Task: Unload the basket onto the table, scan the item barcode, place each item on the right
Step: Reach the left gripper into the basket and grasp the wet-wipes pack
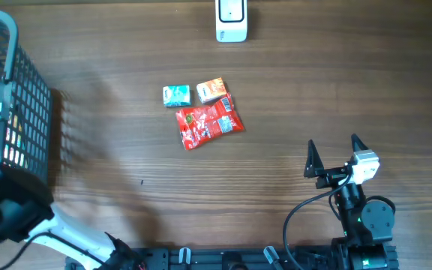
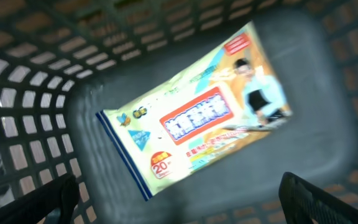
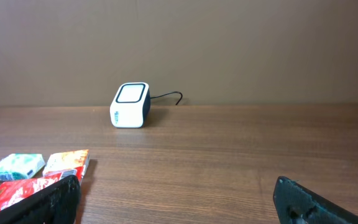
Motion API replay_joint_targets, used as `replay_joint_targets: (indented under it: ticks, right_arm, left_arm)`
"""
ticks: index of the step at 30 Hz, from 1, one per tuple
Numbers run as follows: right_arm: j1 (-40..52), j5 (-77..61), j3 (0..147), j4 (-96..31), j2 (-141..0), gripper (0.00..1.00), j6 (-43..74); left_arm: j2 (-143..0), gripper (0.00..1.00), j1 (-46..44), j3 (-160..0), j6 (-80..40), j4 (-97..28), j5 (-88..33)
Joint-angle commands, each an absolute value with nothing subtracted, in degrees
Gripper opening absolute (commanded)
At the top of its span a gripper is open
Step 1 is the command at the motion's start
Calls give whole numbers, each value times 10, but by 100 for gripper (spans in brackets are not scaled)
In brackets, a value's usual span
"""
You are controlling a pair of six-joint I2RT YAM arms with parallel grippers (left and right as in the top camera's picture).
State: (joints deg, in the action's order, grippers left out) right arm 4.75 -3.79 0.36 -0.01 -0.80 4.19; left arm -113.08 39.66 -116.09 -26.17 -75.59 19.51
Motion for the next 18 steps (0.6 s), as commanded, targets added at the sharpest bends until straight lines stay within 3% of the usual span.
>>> replay_joint_targets:
  ticks: [1, 5, 18]
  right_arm:
    - [50, -34, 3, 1, -6, 100, 34]
    - [50, -34, 3, 1, -6, 100, 34]
    - [50, -34, 3, 1, -6, 100, 34]
  left_arm:
    - [-1176, 100, 422, -1162, -208, -761, 87]
    - [-1211, 100, 422, -1162, -154, -760, 19]
    - [-1260, 99, 413, -1122, -153, -740, 44]
